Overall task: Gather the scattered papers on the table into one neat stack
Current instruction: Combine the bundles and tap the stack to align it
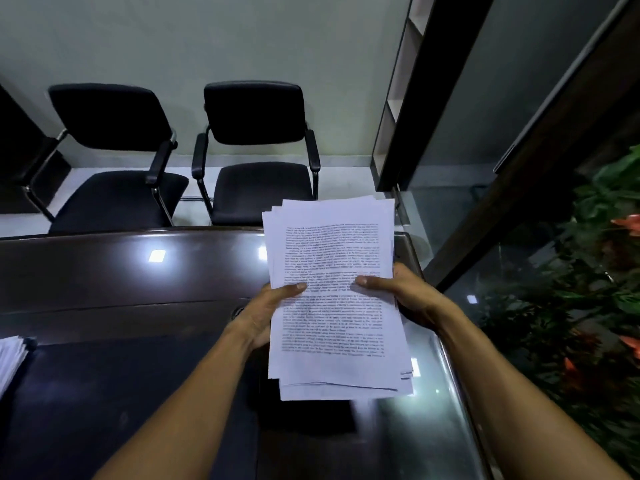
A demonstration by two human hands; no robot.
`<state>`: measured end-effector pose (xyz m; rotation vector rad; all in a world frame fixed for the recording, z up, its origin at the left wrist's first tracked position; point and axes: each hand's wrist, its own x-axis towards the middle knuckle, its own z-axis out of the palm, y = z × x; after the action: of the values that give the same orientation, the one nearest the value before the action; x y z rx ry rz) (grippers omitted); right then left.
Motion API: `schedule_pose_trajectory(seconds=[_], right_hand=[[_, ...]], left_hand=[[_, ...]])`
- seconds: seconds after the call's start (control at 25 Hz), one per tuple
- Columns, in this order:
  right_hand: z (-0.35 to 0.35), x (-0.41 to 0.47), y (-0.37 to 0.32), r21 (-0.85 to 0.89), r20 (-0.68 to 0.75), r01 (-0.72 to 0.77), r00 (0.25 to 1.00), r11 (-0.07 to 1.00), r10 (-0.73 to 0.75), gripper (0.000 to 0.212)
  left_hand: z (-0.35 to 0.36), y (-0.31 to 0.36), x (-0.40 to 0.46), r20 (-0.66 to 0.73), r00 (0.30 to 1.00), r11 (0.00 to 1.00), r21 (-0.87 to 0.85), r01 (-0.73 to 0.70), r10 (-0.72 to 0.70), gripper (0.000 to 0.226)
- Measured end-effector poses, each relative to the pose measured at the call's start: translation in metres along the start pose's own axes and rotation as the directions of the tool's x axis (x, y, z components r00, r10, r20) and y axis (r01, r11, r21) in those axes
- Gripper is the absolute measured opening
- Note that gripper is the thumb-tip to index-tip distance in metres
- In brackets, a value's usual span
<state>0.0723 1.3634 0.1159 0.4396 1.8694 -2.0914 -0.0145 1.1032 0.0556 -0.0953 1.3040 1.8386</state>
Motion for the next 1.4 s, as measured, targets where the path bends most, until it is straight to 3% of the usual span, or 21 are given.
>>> schedule_pose_trajectory(seconds=[0.12,0.28,0.4,0.52,0.64,0.8,1.0,1.2,1.4], right_hand=[[0.007,-0.027,-0.027,-0.120,0.060,0.011,0.998,0.993,-0.003,0.037],[0.021,-0.065,-0.047,-0.286,0.101,0.054,0.995,0.957,-0.026,0.031],[0.031,-0.085,-0.055,-0.354,0.022,0.188,0.981,0.916,-0.193,0.020],[0.037,-0.110,-0.074,-0.287,-0.125,0.377,0.897,0.881,-0.425,0.023],[0.059,-0.139,-0.098,-0.177,-0.204,0.547,0.793,0.818,-0.574,0.034],[0.099,-0.164,-0.111,-0.222,-0.182,0.632,0.721,0.743,-0.668,0.032],[0.142,-0.185,-0.116,-0.226,-0.064,0.677,0.707,0.700,-0.704,0.021],[0.187,-0.178,-0.112,-0.295,-0.049,0.672,0.699,0.679,-0.714,0.014],[0.235,-0.152,-0.114,-0.289,-0.026,0.629,0.748,0.721,-0.663,0.022]], left_hand=[[0.006,0.010,-0.032,0.021,1.000,0.999,-0.038,-0.012,0.013,0.066],[0.022,0.013,-0.071,0.076,0.997,0.998,0.061,-0.021,0.017,0.059],[0.034,0.012,-0.098,0.068,0.994,0.996,-0.006,-0.085,0.085,0.050],[0.041,0.002,-0.129,-0.042,0.987,0.971,-0.179,-0.158,0.153,0.051],[0.058,-0.003,-0.152,-0.136,0.937,0.849,-0.397,-0.349,0.322,0.045],[0.091,0.009,-0.177,-0.246,0.824,0.646,-0.523,-0.556,0.510,0.054],[0.103,0.024,-0.206,-0.271,0.802,0.532,-0.630,-0.566,0.532,0.069],[0.087,0.030,-0.233,-0.353,0.751,0.502,-0.578,-0.644,0.557,0.061],[0.008,0.034,-0.276,-0.479,0.668,0.534,-0.402,-0.744,0.570,0.052]])
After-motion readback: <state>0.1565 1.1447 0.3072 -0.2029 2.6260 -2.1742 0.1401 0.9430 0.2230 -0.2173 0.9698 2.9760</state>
